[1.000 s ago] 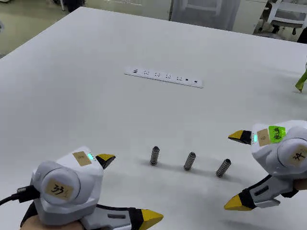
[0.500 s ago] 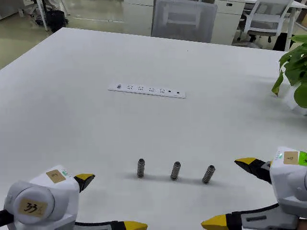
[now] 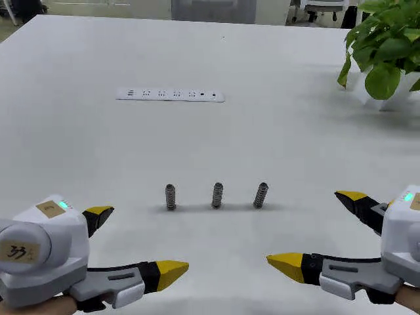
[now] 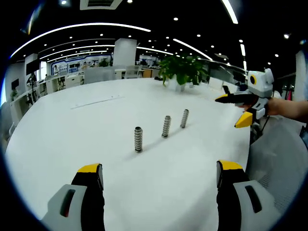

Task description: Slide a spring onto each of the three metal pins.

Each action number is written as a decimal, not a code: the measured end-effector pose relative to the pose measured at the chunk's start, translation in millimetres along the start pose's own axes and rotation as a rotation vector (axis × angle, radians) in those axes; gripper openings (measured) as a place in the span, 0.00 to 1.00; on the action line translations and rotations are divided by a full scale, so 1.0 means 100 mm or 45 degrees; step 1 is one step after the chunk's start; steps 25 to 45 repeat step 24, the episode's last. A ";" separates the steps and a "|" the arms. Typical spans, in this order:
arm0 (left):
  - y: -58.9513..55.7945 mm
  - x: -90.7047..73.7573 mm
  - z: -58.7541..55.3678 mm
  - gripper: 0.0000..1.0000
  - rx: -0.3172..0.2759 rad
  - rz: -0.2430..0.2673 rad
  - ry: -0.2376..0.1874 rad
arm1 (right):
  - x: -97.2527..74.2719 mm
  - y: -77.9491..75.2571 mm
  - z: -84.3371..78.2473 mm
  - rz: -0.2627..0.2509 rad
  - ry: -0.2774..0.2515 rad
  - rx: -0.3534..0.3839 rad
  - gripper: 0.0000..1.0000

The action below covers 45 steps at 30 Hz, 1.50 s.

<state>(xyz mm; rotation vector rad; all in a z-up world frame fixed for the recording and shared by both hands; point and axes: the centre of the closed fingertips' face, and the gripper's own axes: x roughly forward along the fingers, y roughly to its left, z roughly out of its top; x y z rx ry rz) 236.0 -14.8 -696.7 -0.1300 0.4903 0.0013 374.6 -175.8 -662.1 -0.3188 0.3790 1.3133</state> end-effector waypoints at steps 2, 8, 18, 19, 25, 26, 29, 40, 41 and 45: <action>0.00 0.00 -0.01 1.00 0.003 0.000 0.005 | -0.03 -0.04 0.02 -0.033 -0.032 0.016 0.99; -0.01 -0.03 0.06 1.00 0.001 0.005 -0.034 | -0.10 -0.06 -0.05 -0.081 -0.038 0.012 0.99; -0.06 -0.01 -0.02 1.00 0.130 0.001 0.014 | 0.00 0.15 -0.12 -0.012 0.000 -0.163 0.99; -0.06 -0.02 -0.02 1.00 0.132 -0.003 0.017 | 0.02 0.17 -0.13 0.002 0.008 -0.175 0.99; -0.11 -0.03 0.06 1.00 0.142 0.003 -0.005 | 0.01 0.17 -0.13 0.006 0.007 -0.201 0.99; -0.11 -0.03 0.06 1.00 0.142 0.003 -0.005 | 0.01 0.17 -0.13 0.006 0.007 -0.201 0.99; -0.11 -0.03 0.06 1.00 0.142 0.003 -0.005 | 0.01 0.17 -0.13 0.006 0.007 -0.201 0.99; -0.11 -0.03 0.06 1.00 0.142 0.003 -0.005 | 0.01 0.17 -0.13 0.006 0.007 -0.201 0.99; -0.11 -0.03 0.06 1.00 0.142 0.003 -0.005 | 0.01 0.17 -0.13 0.006 0.007 -0.201 0.99; -0.11 -0.03 0.06 1.00 0.142 0.003 -0.005 | 0.01 0.17 -0.13 0.006 0.007 -0.201 0.99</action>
